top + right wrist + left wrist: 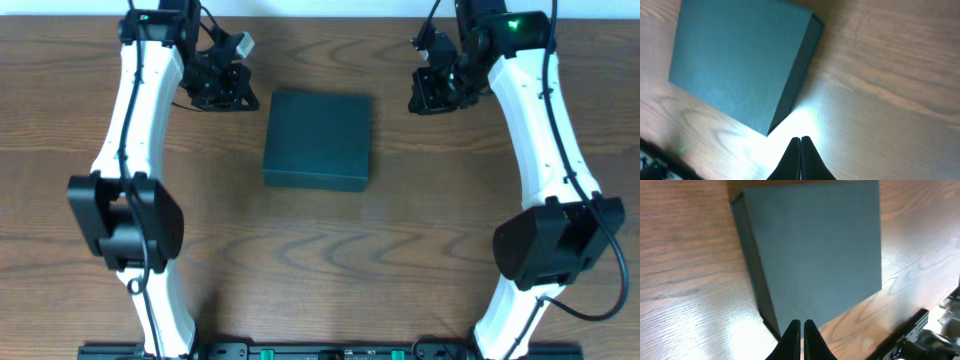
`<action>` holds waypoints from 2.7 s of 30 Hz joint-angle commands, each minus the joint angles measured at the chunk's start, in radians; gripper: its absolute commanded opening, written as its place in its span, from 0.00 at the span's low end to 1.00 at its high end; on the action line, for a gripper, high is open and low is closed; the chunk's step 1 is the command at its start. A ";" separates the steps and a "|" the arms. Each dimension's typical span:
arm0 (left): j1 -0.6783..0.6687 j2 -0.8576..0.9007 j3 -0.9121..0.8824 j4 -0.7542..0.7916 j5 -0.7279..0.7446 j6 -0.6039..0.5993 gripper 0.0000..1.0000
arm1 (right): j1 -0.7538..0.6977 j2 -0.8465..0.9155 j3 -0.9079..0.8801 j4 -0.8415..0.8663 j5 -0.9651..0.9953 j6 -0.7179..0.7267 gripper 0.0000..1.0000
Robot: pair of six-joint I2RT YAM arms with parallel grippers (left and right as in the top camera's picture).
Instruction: Pack container
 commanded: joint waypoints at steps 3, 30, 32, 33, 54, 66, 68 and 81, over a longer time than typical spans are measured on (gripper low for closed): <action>-0.012 -0.275 -0.058 -0.008 -0.097 0.018 0.06 | 0.051 -0.177 -0.041 -0.014 0.037 -0.048 0.02; -0.155 -1.239 -1.259 0.520 -0.102 -0.359 0.96 | 0.110 -1.385 -1.271 0.397 0.007 0.182 0.99; -0.155 -1.239 -1.259 0.500 -0.102 -0.377 0.96 | 0.110 -1.385 -1.271 0.397 0.011 0.182 0.99; -0.155 -1.239 -1.259 0.493 -0.109 -0.375 0.96 | 0.110 -1.385 -1.271 0.396 0.011 0.182 0.99; -0.139 -1.308 -1.261 0.460 -0.206 -0.364 0.96 | 0.110 -1.385 -1.271 0.396 0.011 0.182 0.99; 0.002 -1.798 -1.577 0.682 -0.509 -0.299 0.96 | 0.110 -1.385 -1.271 0.396 0.011 0.182 0.99; 0.013 -1.853 -1.647 0.717 -0.508 -0.270 0.96 | 0.110 -1.385 -1.271 0.396 0.011 0.182 0.99; 0.023 -2.066 -1.923 0.796 -0.520 -0.139 0.96 | 0.110 -1.385 -1.271 0.396 0.011 0.182 0.99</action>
